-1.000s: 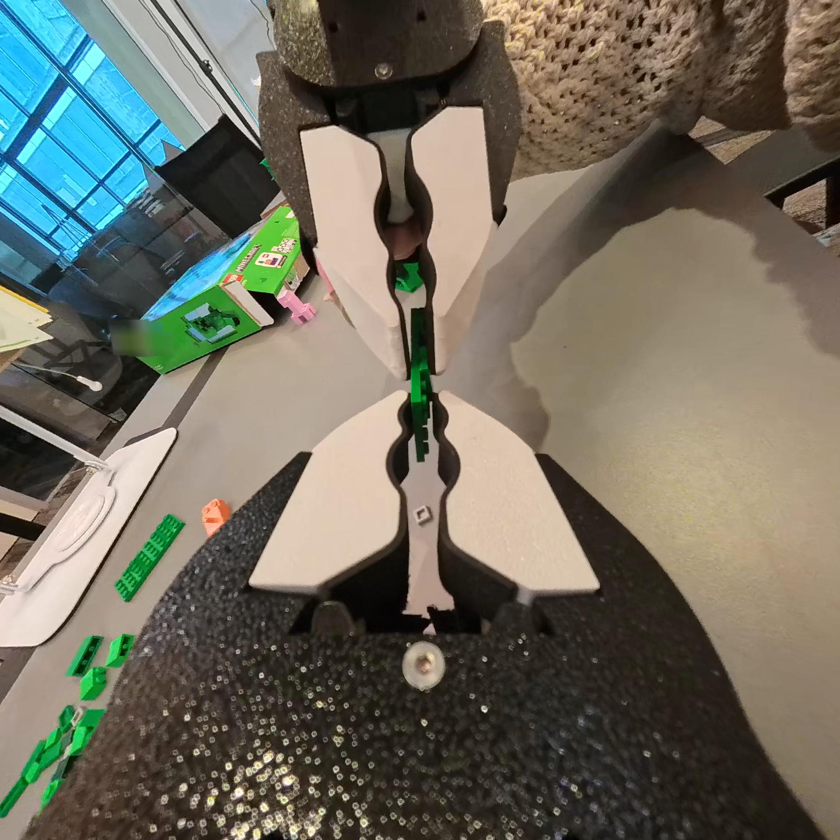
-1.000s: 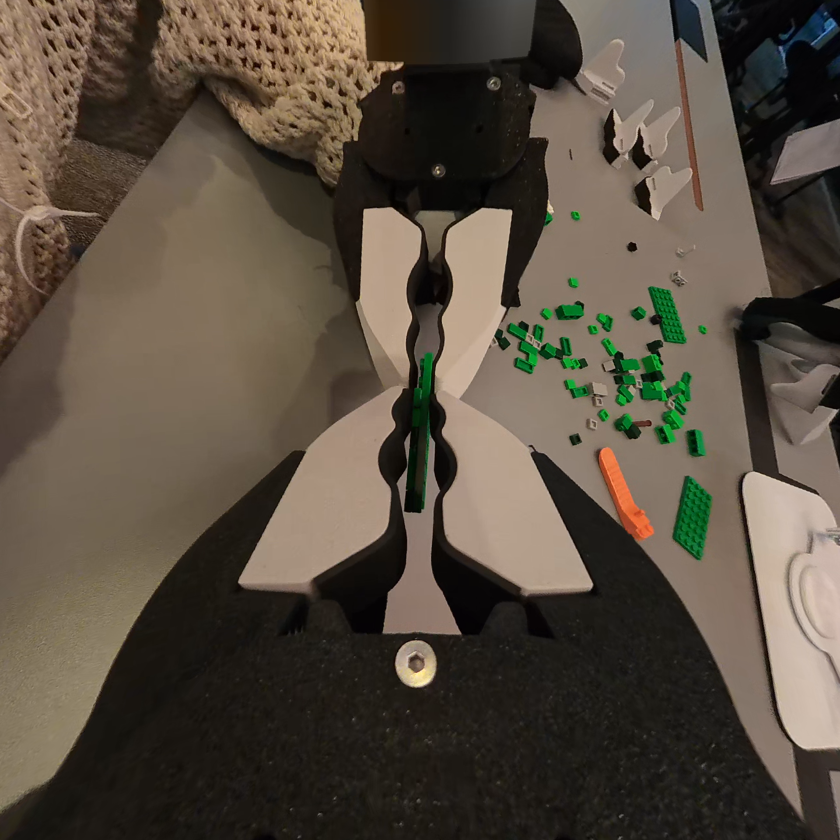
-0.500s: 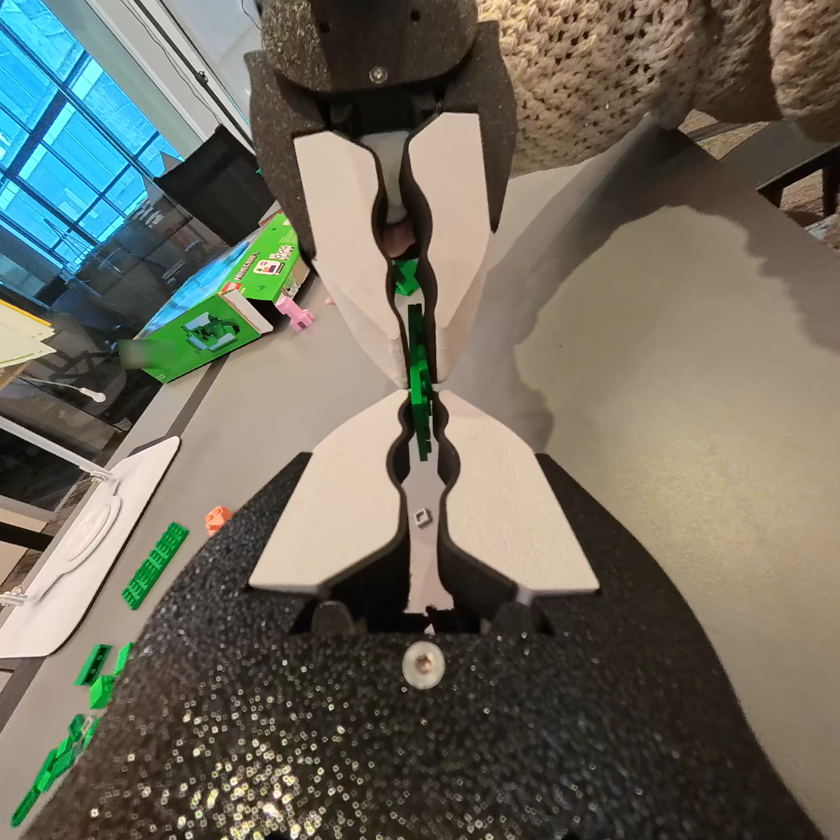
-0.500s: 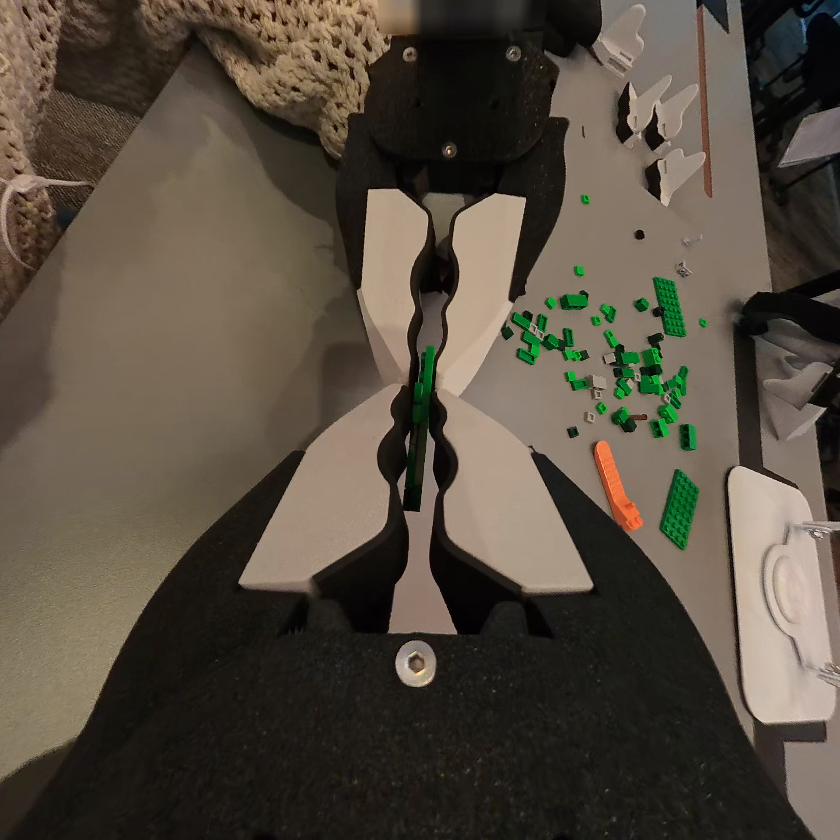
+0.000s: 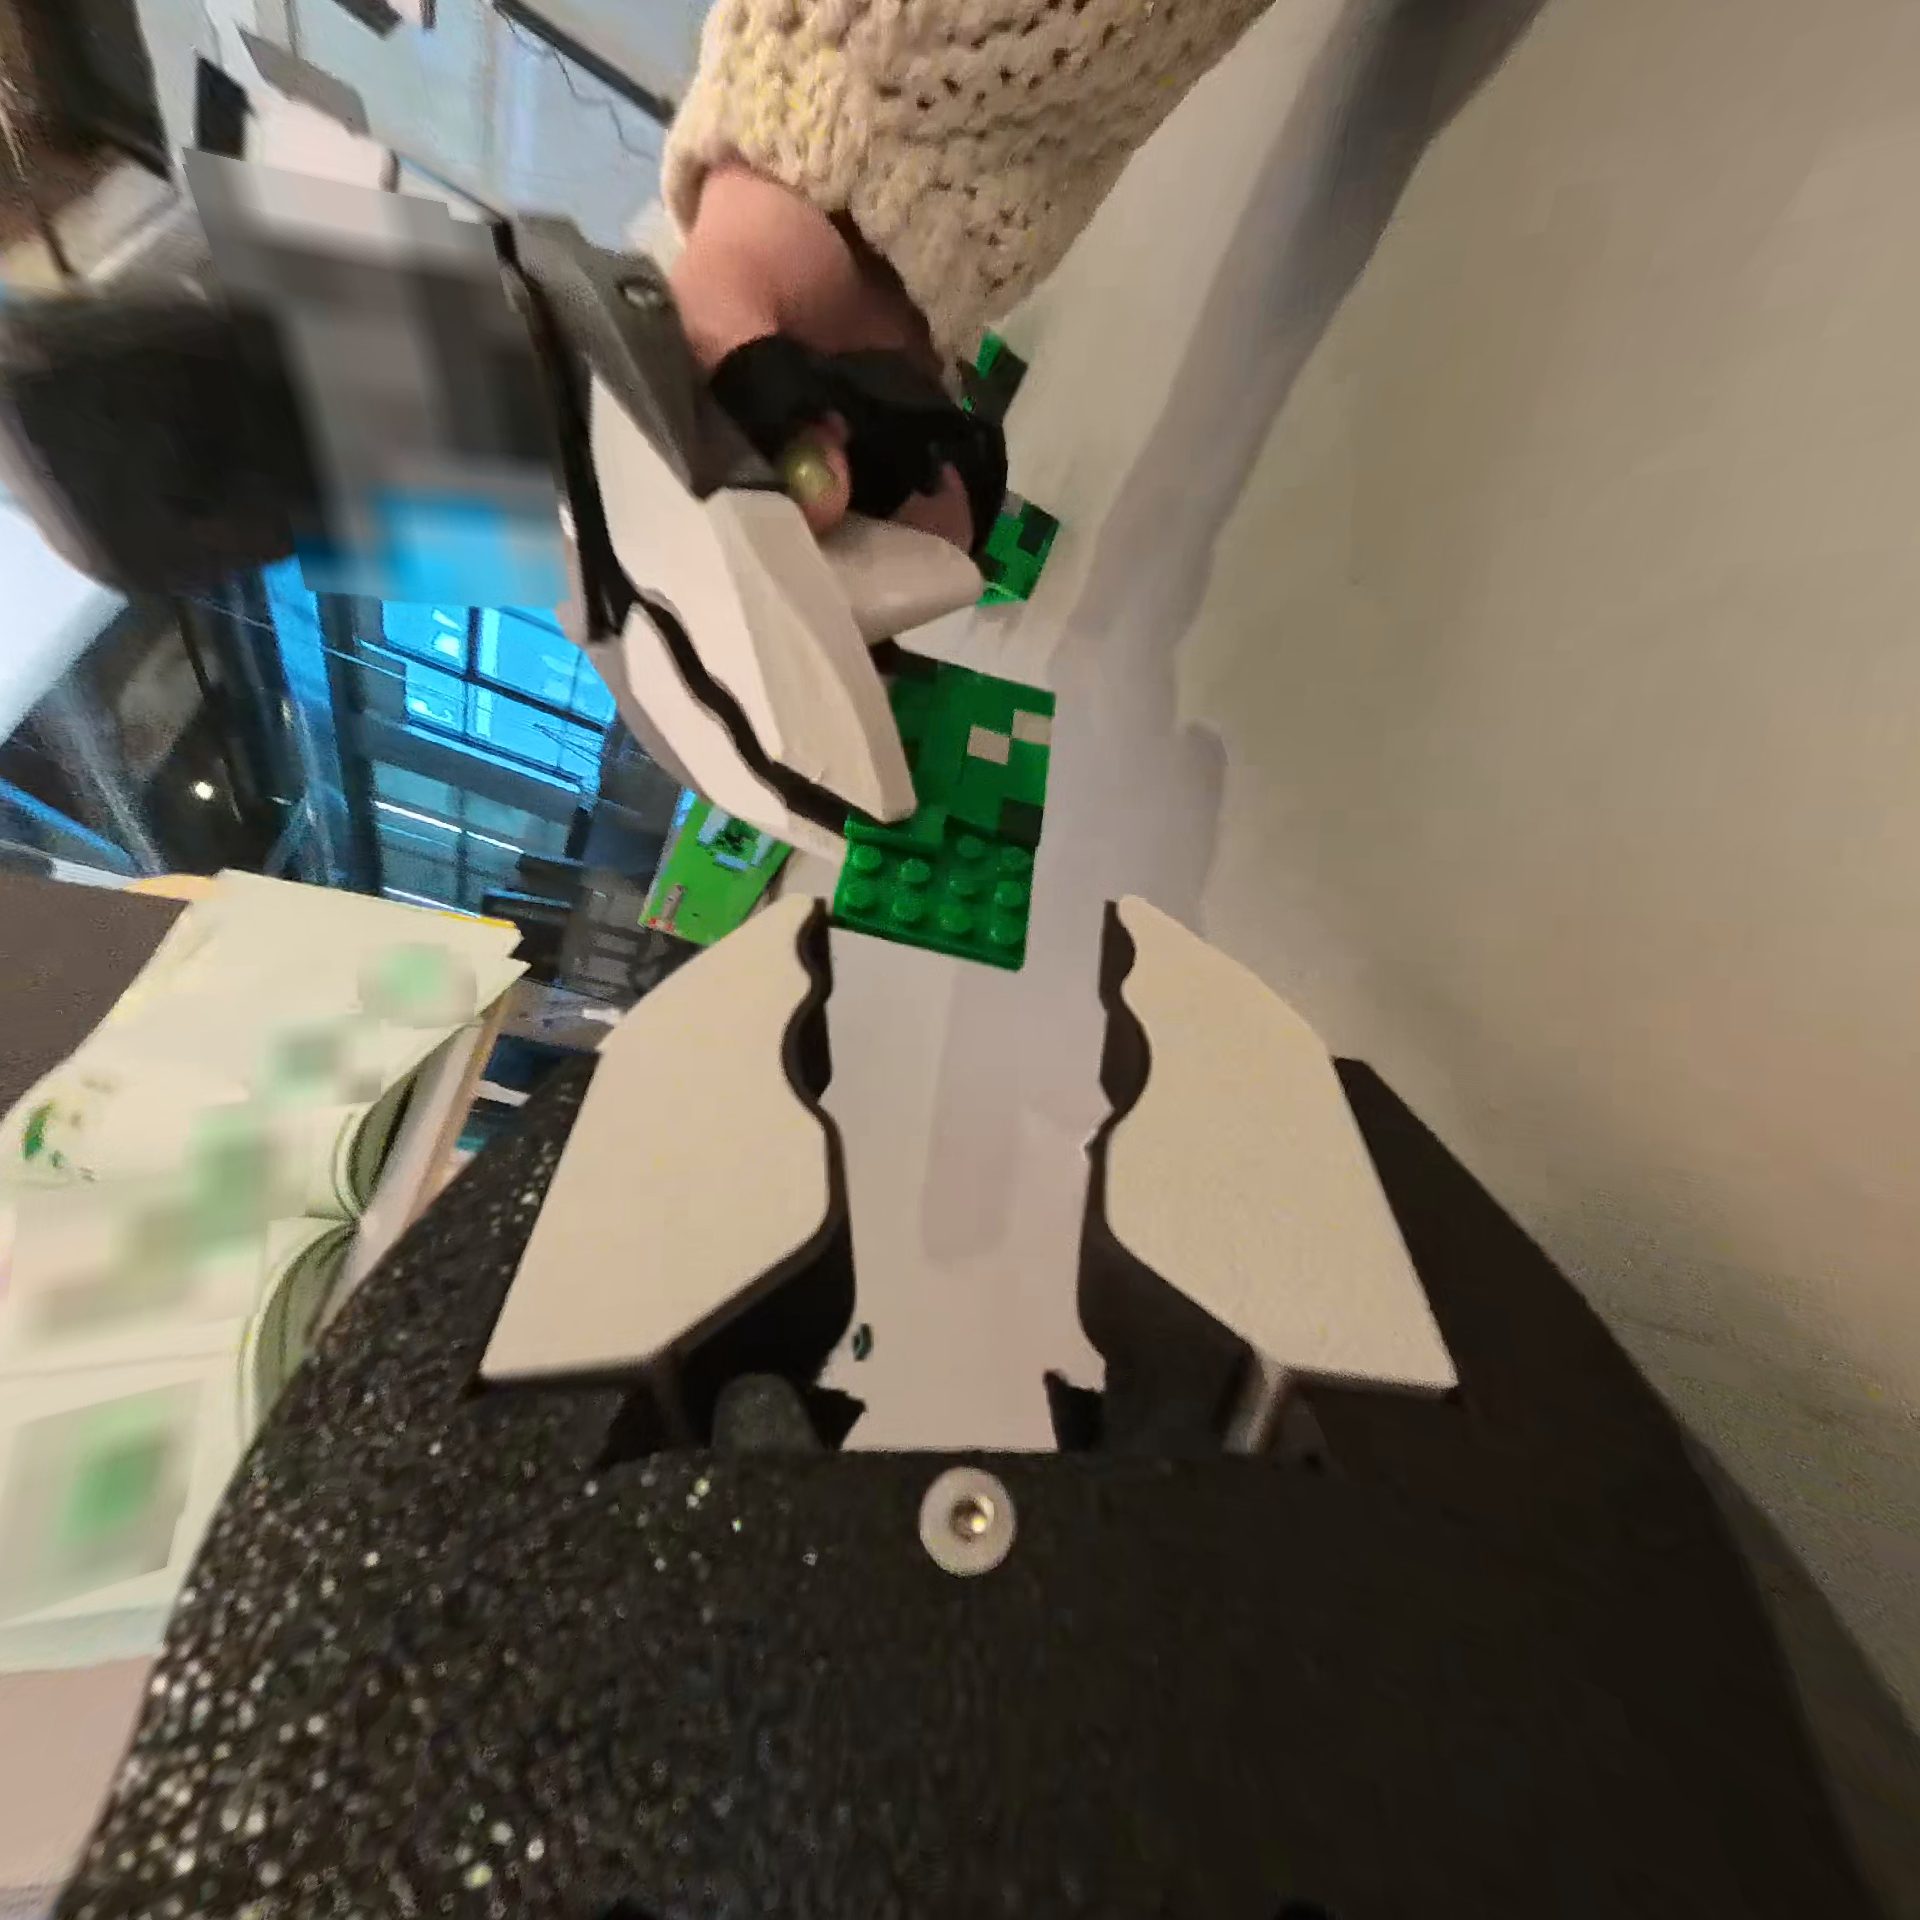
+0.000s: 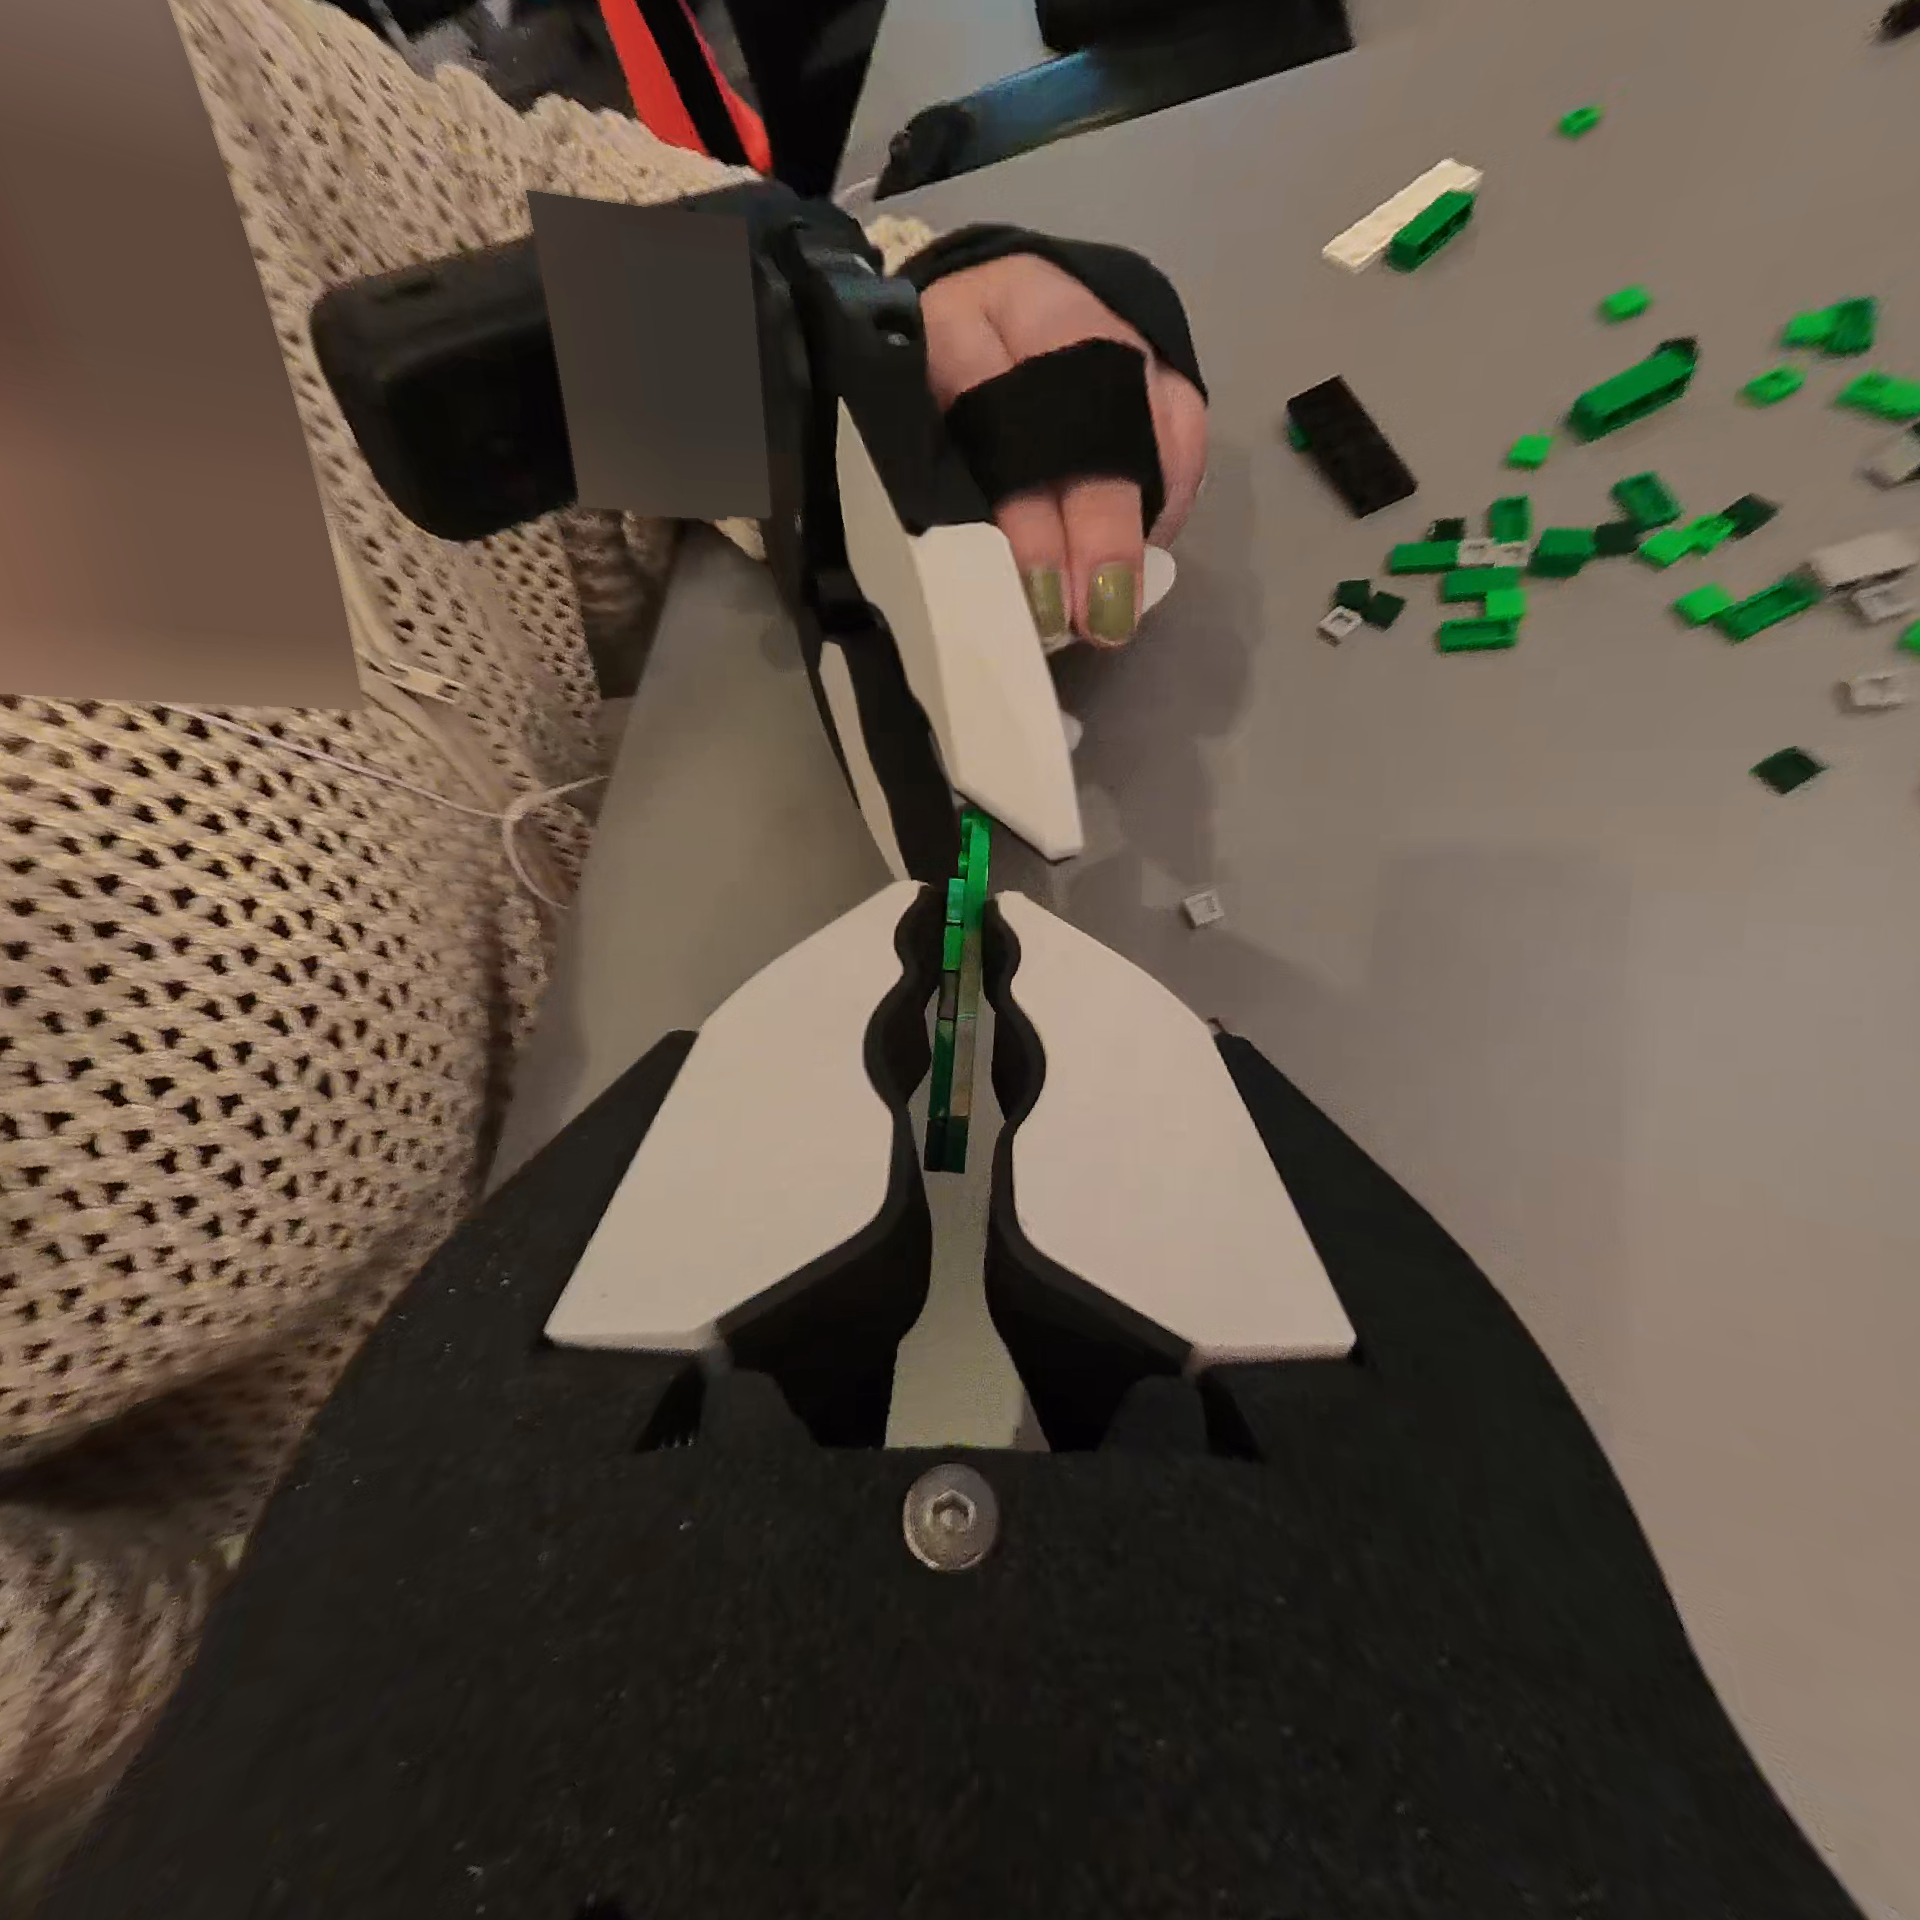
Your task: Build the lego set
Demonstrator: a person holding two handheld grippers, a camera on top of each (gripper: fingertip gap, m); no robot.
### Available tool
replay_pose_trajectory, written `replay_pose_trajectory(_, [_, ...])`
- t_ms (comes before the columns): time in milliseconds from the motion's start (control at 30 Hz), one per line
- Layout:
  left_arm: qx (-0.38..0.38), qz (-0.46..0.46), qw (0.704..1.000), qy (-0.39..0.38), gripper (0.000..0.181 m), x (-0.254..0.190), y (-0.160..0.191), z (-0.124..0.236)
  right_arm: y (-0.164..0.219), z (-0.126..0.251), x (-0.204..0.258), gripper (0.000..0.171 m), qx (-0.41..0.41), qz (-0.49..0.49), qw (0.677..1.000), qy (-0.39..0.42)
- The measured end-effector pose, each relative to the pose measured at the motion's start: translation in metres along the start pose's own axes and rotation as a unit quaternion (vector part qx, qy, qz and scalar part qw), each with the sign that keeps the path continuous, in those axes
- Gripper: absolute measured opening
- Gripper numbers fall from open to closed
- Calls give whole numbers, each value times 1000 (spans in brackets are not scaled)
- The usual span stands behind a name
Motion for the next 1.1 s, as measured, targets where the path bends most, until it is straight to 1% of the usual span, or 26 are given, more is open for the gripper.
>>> replay_pose_trajectory(67, [-9,-14,1000,-9,35,4,-3,2,1,-2,3,7,-3,-18,1000,-21])
replay_pose_trajectory(133, [-18,-15,1000,3,35,1,-6,4,2,-3,6,7,1,-26,999,-33])
replay_pose_trajectory(267, [-28,-21,999,4,35,-1,-11,3,4,-4,5,7,9,-41,998,-44])
replay_pose_trajectory(367, [-17,-6,1000,16,34,-1,-8,2,5,-4,3,7,10,-51,998,-45])
replay_pose_trajectory(433, [-12,45,999,22,34,2,-5,3,0,-3,-1,7,-10,-40,999,-32])
replay_pose_trajectory(500, [-3,146,989,20,34,11,1,3,-8,2,-12,11,-43,-10,999,14])
replay_pose_trajectory(600, [-2,301,953,26,34,22,12,5,-19,13,-21,30,-80,42,993,70])
replay_pose_trajectory(667, [-7,369,929,30,34,27,17,6,-24,19,-25,40,-85,98,984,123])
replay_pose_trajectory(733, [-4,422,906,33,34,28,23,6,-27,23,-27,47,-68,187,962,189])
replay_pose_trajectory(767, [-2,448,894,33,34,29,26,6,-28,23,-26,47,-52,240,944,219])
replay_pose_trajectory(867, [-2,521,852,48,34,27,32,5,-25,12,-19,46,31,392,876,281])
replay_pose_trajectory(967, [-11,567,822,56,34,28,34,7,-18,-1,-26,45,107,462,820,321])
replay_pose_trajectory(1000, [-10,573,817,58,34,28,35,7,-16,-4,-30,44,124,480,802,331])
replay_pose_trajectory(1100, [-2,574,816,67,34,25,35,6,-16,-10,-38,34,154,520,759,361])
Point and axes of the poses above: each gripper's, where its closed fingertips meet, z back along the fingers, y out of its underside, x = y × z across the jaws, the point moved 1 cm from there along z, back along the fingers, and after that the axes turned 5 degrees about -x, right-handed, at the moved point
